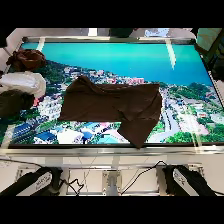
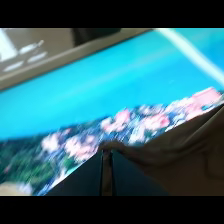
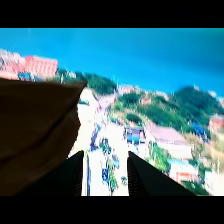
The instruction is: Fold the shirts.
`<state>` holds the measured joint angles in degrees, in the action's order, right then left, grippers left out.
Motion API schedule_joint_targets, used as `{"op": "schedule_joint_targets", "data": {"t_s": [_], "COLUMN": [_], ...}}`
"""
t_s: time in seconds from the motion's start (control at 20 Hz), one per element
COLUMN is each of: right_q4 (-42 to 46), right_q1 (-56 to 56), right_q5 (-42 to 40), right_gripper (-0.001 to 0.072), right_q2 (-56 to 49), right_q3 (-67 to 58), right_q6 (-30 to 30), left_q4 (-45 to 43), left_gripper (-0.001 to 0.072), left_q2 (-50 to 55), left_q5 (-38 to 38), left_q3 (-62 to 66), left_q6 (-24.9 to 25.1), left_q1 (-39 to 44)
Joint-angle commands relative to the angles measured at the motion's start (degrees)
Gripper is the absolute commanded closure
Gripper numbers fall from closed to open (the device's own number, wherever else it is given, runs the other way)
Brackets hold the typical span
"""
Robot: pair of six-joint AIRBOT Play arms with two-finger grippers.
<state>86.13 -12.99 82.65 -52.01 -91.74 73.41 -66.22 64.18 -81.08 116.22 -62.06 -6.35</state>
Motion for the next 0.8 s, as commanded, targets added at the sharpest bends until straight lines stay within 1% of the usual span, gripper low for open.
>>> {"op": "schedule_joint_targets", "data": {"t_s": [0.0, 0.15, 0.25, 0.3, 0.4, 0.55, 0.6, 0.65, 0.7, 0.75], "right_q4": [11.7, 11.7, 9.1, 6.3, -3.2, -21.4, -25.5, -27.2, -26.8, -25.8], "right_q1": [0.0, 0.0, 0.0, 0.0, 0.0, 0.0, 0.0, 0.0, 0.0, 0.0], "right_q5": [11.2, 6.3, 3.0, 0.4, -8.8, -28.2, -32.7, -35.6, -37.1, -38.5], "right_gripper": [0.0407, 0.0407, 0.0401, 0.0396, 0.0395, 0.0378, 0.0378, 0.0378, 0.0378, 0.0378], "right_q2": [6.0, 9.9, 11.0, 11.0, 11.0, 11.0, 11.0, 10.9, 10.8, 10.4], "right_q3": [5.5, 18.8, 30.8, 36.5, 47.9, 61.9, 65.2, 68.1, 70.2, 72.2], "right_q6": [2.6, 4.9, 6.6, 8.1, 11.0, 12.7, 12.8, 12.8, 13.1, 15.2], "left_q4": [-12.5, -12.4, -13.6, -14.1, -15.5, -16.2, -16.2, -16.2, -16.2, -16.2], "left_gripper": [0.0653, 0.0653, 0.0652, 0.0653, 0.0653, 0.0652, 0.0653, 0.0652, 0.0652, 0.0653], "left_q2": [-5.3, -5.3, -5.3, -5.3, -5.2, -5.2, -5.2, -5.2, -5.2, -5.2], "left_q5": [-5.9, -5.6, -5.6, -5.5, -5.4, -5.4, -5.4, -5.4, -5.4, -5.3], "left_q3": [-3.3, -6.2, -9.3, -10.8, -13.7, -17.0, -17.6, -18.1, -18.3, -18.3], "left_q6": [-4.2, -4.1, -3.9, -3.9, -3.9, -3.9, -3.9, -3.9, -3.9, -3.9], "left_q1": [0.0, 0.0, 0.0, 0.0, -0.1, -0.1, 0.0, -0.1, 0.0, 0.0]}}
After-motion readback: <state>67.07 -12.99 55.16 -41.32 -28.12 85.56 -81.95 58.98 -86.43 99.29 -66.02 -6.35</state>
